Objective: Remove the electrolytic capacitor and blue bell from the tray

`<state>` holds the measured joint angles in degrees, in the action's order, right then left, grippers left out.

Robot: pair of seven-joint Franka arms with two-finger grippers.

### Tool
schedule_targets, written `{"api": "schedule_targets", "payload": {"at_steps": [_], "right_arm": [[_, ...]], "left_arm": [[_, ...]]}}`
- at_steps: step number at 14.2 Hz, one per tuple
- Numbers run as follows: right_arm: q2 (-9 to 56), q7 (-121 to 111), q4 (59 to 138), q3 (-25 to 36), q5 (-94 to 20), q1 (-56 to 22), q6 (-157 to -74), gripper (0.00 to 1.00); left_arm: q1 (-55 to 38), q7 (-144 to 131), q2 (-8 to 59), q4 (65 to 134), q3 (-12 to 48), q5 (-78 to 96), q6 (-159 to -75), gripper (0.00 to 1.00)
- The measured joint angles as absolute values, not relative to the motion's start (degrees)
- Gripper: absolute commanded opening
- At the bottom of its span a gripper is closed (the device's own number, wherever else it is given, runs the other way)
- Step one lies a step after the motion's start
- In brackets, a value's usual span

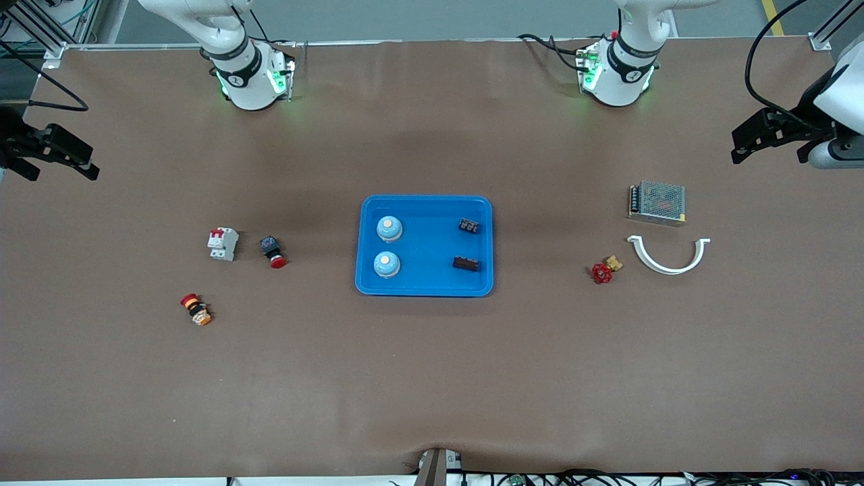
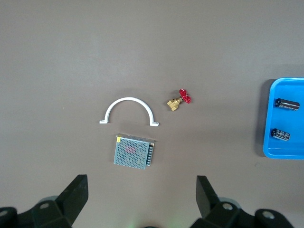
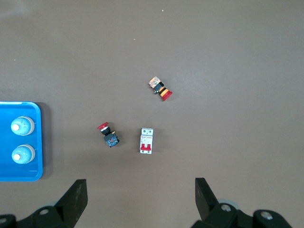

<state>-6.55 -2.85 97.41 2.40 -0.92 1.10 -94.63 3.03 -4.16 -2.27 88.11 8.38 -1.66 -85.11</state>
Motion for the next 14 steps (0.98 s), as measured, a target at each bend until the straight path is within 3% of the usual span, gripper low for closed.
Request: {"api": "schedule_targets", "payload": {"at_steps": [14], "right_arm": [[-6.54,-2.86,97.42,2.21,-0.92,0.99,-94.63,1.0]], "left_arm": [[2.44,-4.36,0.81,88.68,10.08,-1.65,-84.74,1.0]]}}
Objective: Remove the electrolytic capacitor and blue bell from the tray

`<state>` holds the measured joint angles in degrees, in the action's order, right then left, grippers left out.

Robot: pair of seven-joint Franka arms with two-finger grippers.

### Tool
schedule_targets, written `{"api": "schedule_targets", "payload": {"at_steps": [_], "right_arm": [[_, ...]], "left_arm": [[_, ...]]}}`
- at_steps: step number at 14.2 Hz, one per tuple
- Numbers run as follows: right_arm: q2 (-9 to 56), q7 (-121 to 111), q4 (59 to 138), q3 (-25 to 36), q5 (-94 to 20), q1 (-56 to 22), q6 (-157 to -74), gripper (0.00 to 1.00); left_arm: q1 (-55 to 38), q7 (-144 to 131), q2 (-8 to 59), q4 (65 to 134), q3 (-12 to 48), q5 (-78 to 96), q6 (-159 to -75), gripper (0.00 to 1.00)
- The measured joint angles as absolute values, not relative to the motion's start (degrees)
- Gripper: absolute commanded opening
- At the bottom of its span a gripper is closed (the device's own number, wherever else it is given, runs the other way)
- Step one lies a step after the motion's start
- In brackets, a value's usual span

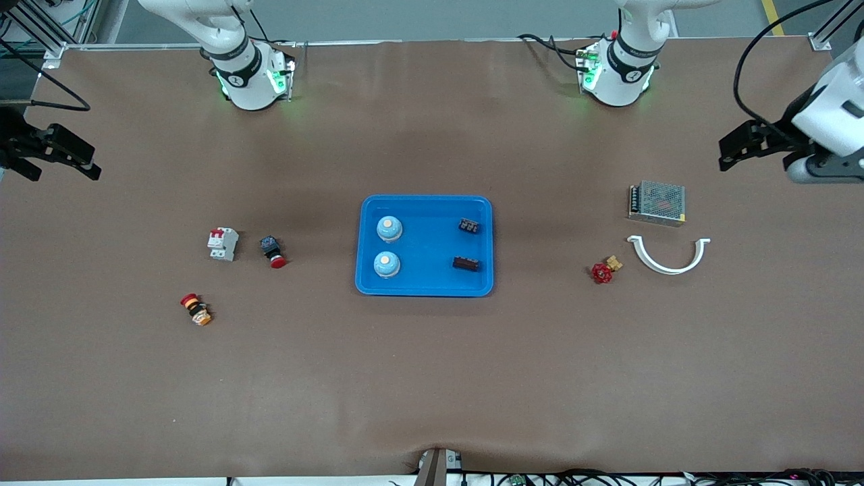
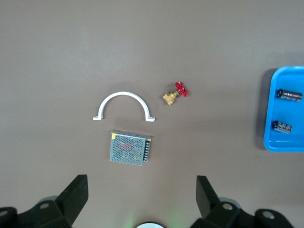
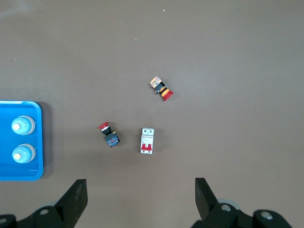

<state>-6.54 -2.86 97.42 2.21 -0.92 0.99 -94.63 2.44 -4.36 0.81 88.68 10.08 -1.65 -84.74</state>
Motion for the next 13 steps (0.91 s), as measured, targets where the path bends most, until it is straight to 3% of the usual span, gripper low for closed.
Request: {"api": "schedule_targets", "payload": {"at_steps": [7,13], "right_arm": [[-6.49,-2.83,97.43,2.08,-0.93,-0.03,-94.64,1.0],[-6.16,1.58,97.42,1.96,-1.07,-4.41,-96.28,1.0]], "left_arm": [[2.07,-14.06,5.71,91.45,17.64,-1.65,-87.03,1.0],[1.66,-32.51,6.52,103.34,25.34,-1.65,-101.38,1.0]]}}
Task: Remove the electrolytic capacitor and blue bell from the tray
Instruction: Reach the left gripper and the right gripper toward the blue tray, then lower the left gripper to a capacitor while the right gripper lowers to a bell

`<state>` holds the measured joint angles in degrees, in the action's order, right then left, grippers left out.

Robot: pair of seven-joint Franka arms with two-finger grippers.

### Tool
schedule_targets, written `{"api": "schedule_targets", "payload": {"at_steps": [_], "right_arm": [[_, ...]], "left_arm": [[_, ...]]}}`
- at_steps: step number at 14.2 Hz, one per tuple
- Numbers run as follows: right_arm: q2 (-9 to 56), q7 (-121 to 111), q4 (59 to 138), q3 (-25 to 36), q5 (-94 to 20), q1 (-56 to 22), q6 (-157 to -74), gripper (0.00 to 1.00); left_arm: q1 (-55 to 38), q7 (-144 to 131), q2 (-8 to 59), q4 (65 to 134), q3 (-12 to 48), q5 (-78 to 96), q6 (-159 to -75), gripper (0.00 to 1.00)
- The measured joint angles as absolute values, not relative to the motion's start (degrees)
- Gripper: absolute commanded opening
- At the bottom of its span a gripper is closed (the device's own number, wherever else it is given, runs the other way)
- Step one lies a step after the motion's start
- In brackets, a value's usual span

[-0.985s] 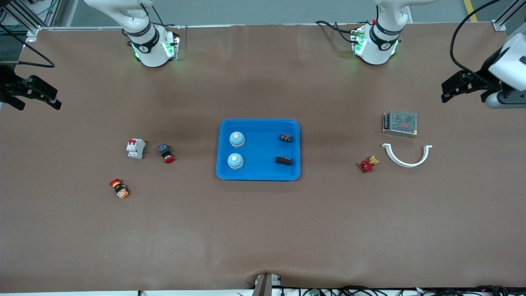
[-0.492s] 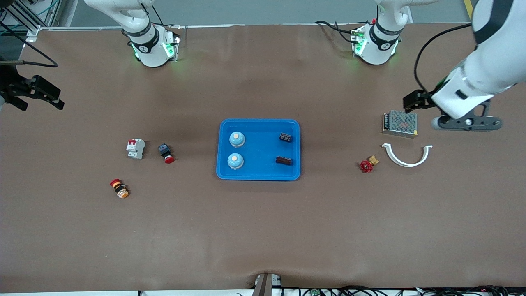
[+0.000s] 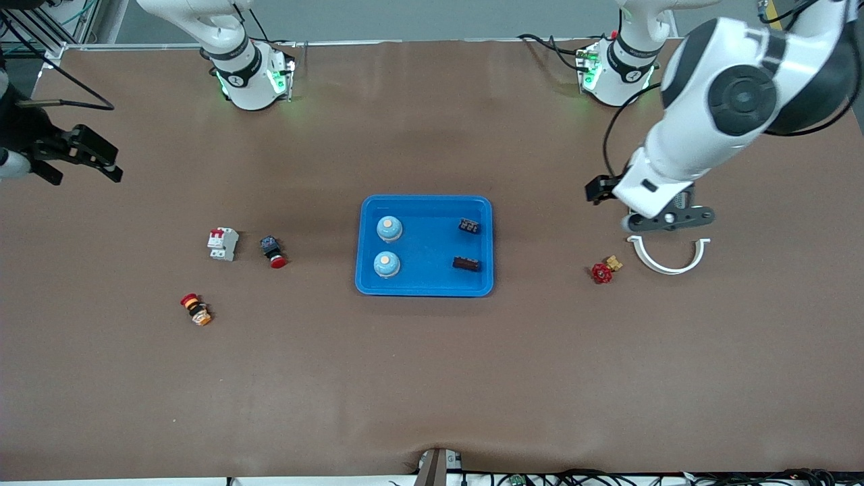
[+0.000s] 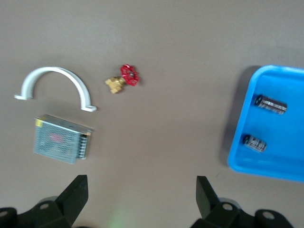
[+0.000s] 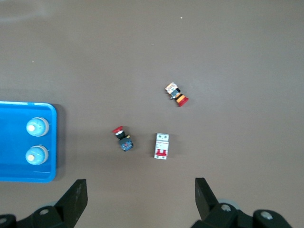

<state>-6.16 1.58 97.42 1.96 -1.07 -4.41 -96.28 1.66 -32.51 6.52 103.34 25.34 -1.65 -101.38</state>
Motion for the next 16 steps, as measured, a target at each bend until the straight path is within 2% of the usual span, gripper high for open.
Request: {"api": "schedule_targets", "payload": {"at_steps": [4,11,13,16], "right_arm": [[-3.9,9.59,97.46,1.79,-1.12,-9.59,-98.37,1.0],[4.43,22.98,98.23,1.68,-1.13,-19.17,-106.98,1.0],[6.72,23.73,99.48,1.7,-1.13,-20.61,-110.75,1.0],[10.08,27.08,100.61,1.7,-1.13,-23.15,-114.45,1.0]], "left_arm": [[-0.58,-48.66,9.87,108.38,28.7,-1.65,-109.11,1.0],[-9.12,-77.51,20.34,107.65,28.94,-7.68,-116.06,1.0],[-11.25,-85.0,24.16,105.85,28.94,-8.84,-118.09,0.98],[-14.02,-94.54,30.09,101.81,28.94,-12.06,-119.24,0.87]]}}
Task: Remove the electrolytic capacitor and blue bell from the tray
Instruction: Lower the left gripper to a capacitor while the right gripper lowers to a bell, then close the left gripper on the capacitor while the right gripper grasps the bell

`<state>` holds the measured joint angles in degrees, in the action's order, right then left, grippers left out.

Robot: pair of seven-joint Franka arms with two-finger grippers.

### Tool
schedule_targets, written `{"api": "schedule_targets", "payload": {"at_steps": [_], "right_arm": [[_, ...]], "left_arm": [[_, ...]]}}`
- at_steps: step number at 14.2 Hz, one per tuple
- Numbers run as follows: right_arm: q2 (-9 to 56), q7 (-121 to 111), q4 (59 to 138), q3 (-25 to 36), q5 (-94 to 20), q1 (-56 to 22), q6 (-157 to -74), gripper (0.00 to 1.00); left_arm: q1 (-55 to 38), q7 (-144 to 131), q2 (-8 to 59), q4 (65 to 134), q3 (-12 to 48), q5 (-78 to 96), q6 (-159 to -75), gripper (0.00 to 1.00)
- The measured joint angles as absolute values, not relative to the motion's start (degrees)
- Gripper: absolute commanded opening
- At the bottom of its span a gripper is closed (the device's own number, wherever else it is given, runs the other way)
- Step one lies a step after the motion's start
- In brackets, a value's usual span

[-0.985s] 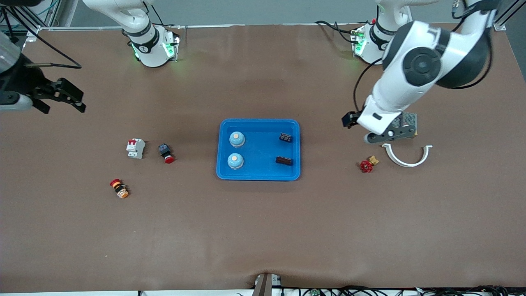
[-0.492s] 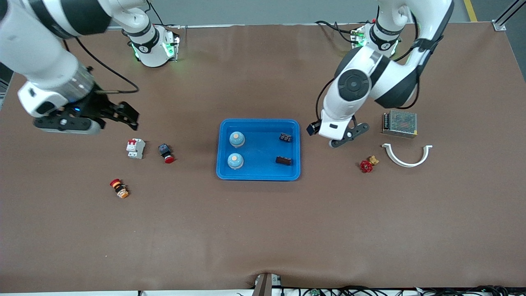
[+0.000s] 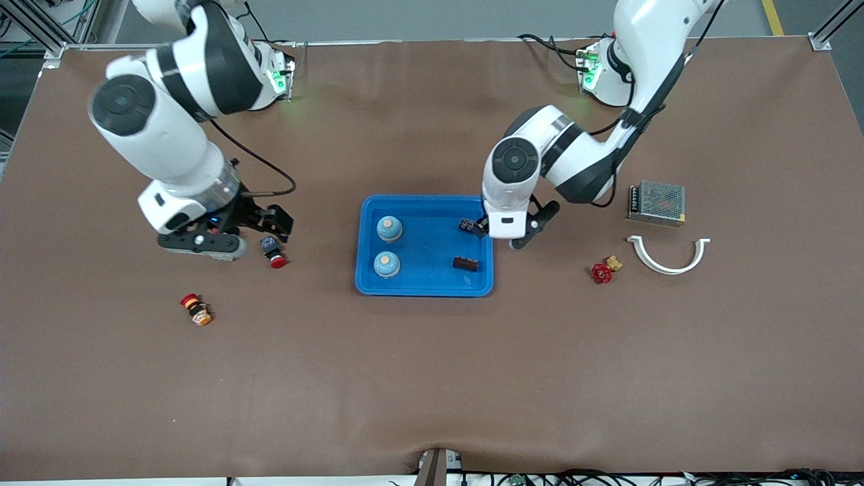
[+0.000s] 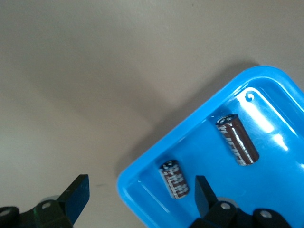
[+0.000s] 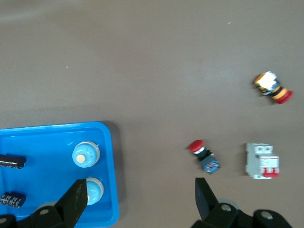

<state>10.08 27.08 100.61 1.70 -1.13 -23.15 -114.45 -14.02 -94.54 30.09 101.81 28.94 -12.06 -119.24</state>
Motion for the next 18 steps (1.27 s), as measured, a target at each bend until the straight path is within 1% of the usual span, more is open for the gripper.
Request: {"api": "schedule_targets", "payload": {"at_steps": [3,5,9,14,18], "right_arm": [[13.47,28.51,100.85,1.7,-1.13,-24.72,-118.25,1.0],[15.76,28.57,100.96,1.71,-1.3,-25.06,-120.95,1.0],[20.06,28.61,101.03,1.71,-4.61,-26.94,-126.33,1.0],[25.43,29.37,101.03,1.72,-5.26,-29.5,-130.93,1.0],[29.84,31.11,100.99,1.74,-5.28,-31.7,-136.19,1.0]], "left_arm": [[-15.66,-102.72,34.48,99.23,28.93,-13.4,-121.61,0.81],[-16.27,-105.52,36.04,98.79,28.92,-13.47,-122.38,0.75],[-17.45,-110.76,38.26,98.7,28.91,-13.73,-124.32,0.69],[-17.88,-114.93,40.38,98.59,28.89,-15.28,-124.81,0.63],[-18.13,-116.0,41.53,98.54,28.89,-15.36,-125.42,0.56]]}}
